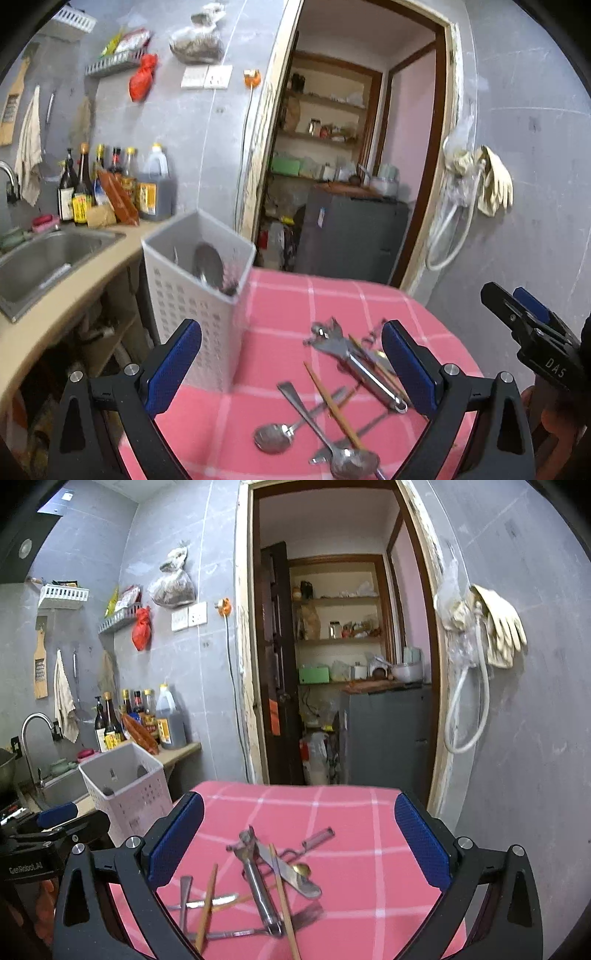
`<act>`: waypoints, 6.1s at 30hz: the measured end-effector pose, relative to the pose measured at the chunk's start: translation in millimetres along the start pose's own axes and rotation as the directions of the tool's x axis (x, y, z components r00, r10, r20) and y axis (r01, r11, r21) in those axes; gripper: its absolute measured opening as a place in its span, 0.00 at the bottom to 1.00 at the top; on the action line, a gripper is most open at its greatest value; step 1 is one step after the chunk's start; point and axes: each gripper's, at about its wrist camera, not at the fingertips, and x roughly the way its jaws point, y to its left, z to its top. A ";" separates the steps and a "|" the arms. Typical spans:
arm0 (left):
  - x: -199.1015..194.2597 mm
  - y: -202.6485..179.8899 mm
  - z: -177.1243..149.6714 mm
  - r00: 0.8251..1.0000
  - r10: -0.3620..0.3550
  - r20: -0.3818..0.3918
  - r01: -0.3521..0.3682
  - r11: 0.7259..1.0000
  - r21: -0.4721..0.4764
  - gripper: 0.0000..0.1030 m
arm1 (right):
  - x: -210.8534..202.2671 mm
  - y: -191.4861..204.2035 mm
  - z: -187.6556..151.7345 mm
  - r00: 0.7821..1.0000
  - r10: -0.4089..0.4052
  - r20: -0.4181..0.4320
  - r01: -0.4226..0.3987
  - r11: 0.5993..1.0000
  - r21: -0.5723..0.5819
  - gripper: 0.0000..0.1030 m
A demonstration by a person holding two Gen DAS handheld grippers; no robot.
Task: Organize utensils
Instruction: 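Move both tools back over the utensil pile, then grasp a long spoon with the left tool while the right tool grasps a fork, then lift the spoon and fork and carry both over the white caddy, then open the left tool into the caddy while the right tool releases the fork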
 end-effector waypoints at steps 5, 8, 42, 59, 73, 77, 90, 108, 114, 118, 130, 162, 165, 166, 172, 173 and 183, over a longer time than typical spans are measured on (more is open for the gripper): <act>13.4 -3.4 -15.6 0.995 -0.024 -0.101 0.023 1.000 -0.013 0.96 | 4.7 -13.0 -19.5 0.998 0.002 -0.061 0.000 1.000 0.025 0.99; 23.5 -5.3 -24.7 0.986 -0.042 -0.160 0.039 0.999 -0.017 0.96 | 8.2 -18.1 -29.3 0.995 0.006 -0.097 -0.003 0.999 0.033 0.99; 130.3 4.0 -66.7 0.861 -0.165 -0.481 0.048 0.968 -0.246 0.44 | 94.8 -35.0 -111.1 0.847 0.216 -0.485 -0.074 0.953 0.294 0.35; 139.5 -14.4 -64.4 0.829 -0.073 -0.554 -0.021 0.987 -0.162 0.18 | 102.0 -27.2 -113.9 0.840 0.235 -0.489 -0.082 0.946 0.315 0.25; 142.1 -31.0 -63.4 0.820 -0.059 -0.569 0.037 0.998 -0.050 0.08 | 108.7 -34.6 -117.3 0.821 0.233 -0.521 -0.045 0.936 0.348 0.11; 135.2 -20.8 -64.6 0.824 -0.131 -0.551 0.074 0.989 -0.125 0.08 | 106.9 -36.5 -116.1 0.822 0.241 -0.516 -0.047 0.931 0.361 0.09; 104.0 -20.9 -61.7 0.799 -0.252 -0.545 0.176 0.966 -0.188 0.07 | 63.8 -45.8 -102.0 0.872 0.174 -0.458 -0.011 0.942 0.335 0.07; 155.0 -54.9 -65.7 0.592 -0.229 -0.773 0.261 0.962 -0.085 0.08 | 57.3 -58.5 -117.6 0.862 0.202 -0.465 -0.006 0.921 0.390 0.07; 155.8 -52.7 -65.7 0.591 -0.245 -0.768 0.257 0.960 -0.108 0.07 | 50.8 -56.7 -112.2 0.876 0.181 -0.447 -0.005 0.930 0.366 0.07; 136.4 -50.2 -61.7 0.649 -0.313 -0.693 0.284 0.945 -0.162 0.07 | 34.1 -50.7 -91.6 0.903 0.122 -0.411 0.003 0.957 0.291 0.06; 81.0 -33.5 -29.6 0.790 -0.394 -0.470 0.335 0.919 -0.207 0.02 | -12.4 -33.1 -21.6 0.952 -0.049 -0.303 0.074 0.995 0.070 0.02; 63.5 100.2 137.4 0.999 -0.009 -0.052 0.007 0.999 -0.033 0.02 | 69.7 177.5 113.4 0.967 0.248 -0.056 -0.254 0.935 -0.247 0.02; 69.8 102.2 128.9 0.998 0.003 -0.064 -0.004 1.000 -0.010 0.02 | 84.6 183.7 99.2 0.960 0.260 -0.106 -0.279 0.924 -0.262 0.02; 71.1 102.5 126.2 0.998 0.003 -0.068 -0.003 1.000 -0.009 0.02 | 88.4 184.4 94.7 0.957 0.264 -0.122 -0.287 0.921 -0.262 0.02; 73.7 110.4 113.1 0.992 -0.048 -0.117 0.041 0.997 -0.060 0.03 | 104.1 181.1 76.3 0.929 0.315 -0.193 -0.352 0.913 -0.205 0.03; 74.6 111.3 111.3 0.990 -0.055 -0.127 0.047 0.996 -0.070 0.03 | 106.6 178.5 72.9 0.922 0.328 -0.207 -0.366 0.912 -0.185 0.03; 62.9 118.1 103.4 0.986 -0.117 -0.120 0.098 0.984 -0.151 0.16 | 99.8 157.1 72.8 0.941 0.297 -0.163 -0.319 0.939 -0.131 0.31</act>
